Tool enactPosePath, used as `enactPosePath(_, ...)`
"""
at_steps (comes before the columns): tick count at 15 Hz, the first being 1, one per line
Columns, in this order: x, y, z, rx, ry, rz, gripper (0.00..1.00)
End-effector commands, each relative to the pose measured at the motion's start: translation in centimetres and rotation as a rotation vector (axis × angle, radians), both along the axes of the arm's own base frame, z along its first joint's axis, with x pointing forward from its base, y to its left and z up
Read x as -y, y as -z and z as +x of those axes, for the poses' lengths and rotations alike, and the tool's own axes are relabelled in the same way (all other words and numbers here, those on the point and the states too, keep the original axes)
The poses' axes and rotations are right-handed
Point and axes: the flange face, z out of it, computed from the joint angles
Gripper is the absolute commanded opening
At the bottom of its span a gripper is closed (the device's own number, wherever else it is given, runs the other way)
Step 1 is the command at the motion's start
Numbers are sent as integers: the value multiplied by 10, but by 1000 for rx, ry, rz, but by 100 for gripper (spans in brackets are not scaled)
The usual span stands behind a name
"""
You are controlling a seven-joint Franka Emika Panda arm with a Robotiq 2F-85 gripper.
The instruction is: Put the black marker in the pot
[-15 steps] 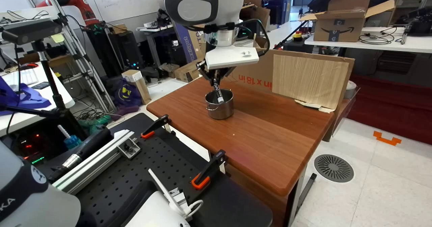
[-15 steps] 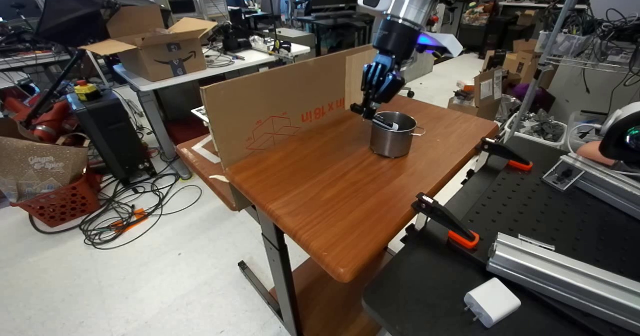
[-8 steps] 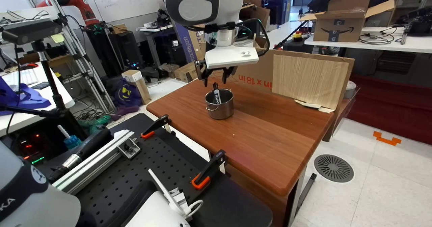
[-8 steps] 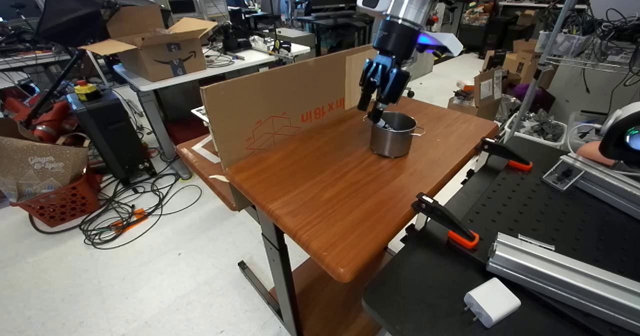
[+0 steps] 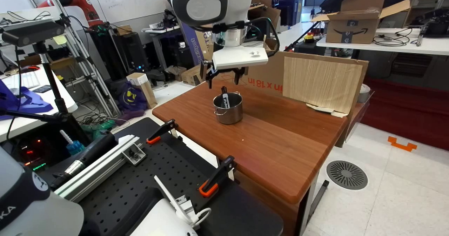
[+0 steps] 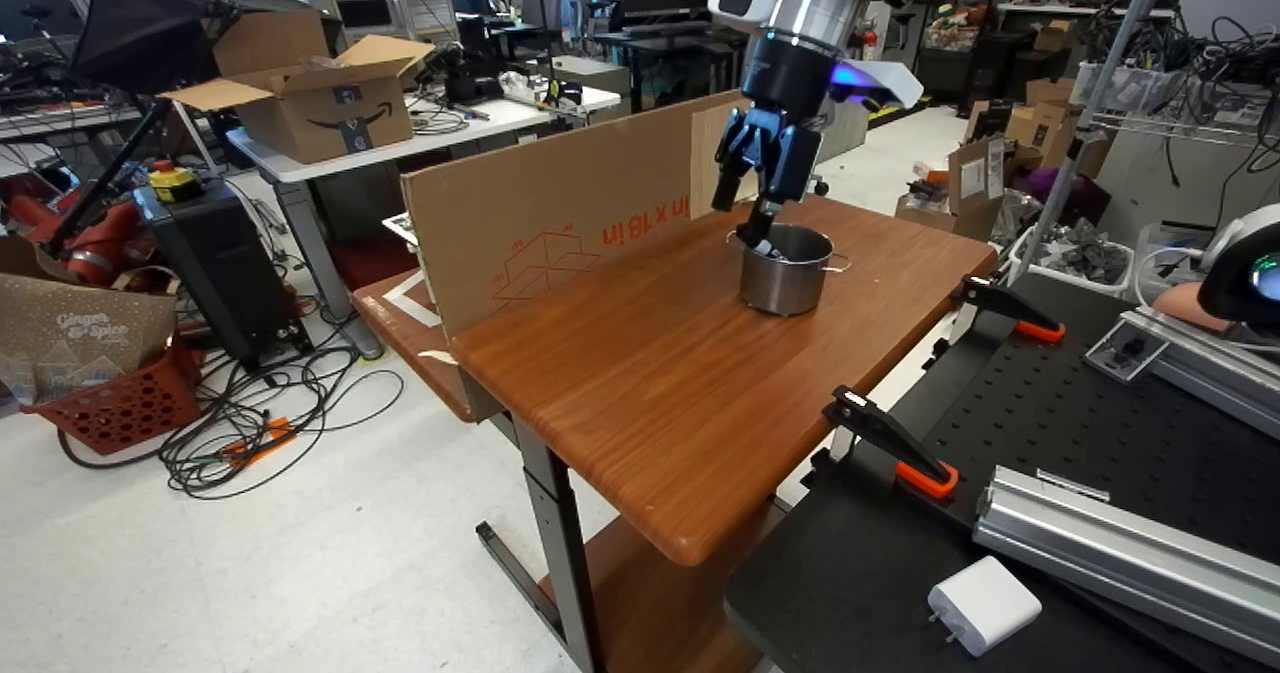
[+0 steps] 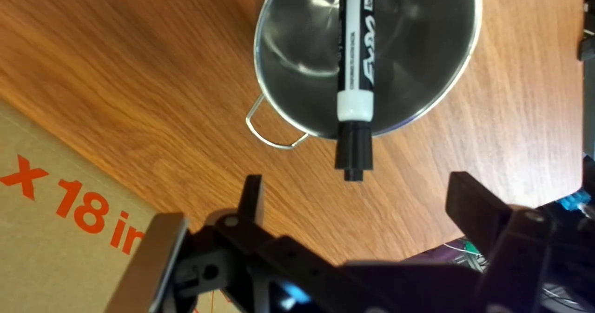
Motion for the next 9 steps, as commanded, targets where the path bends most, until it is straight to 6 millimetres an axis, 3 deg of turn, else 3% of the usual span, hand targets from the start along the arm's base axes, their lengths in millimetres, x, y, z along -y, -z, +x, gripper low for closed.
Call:
enactPosePath(1,-11,-14,1,-5,2,-12,100)
enactPosePath(5,-41,-36,0,8,58,-72,100)
enactPosePath(6,-34,-28,5,11,17,-30,100)
enactPosePath(9,-46,-35,3,1,45,-49,100)
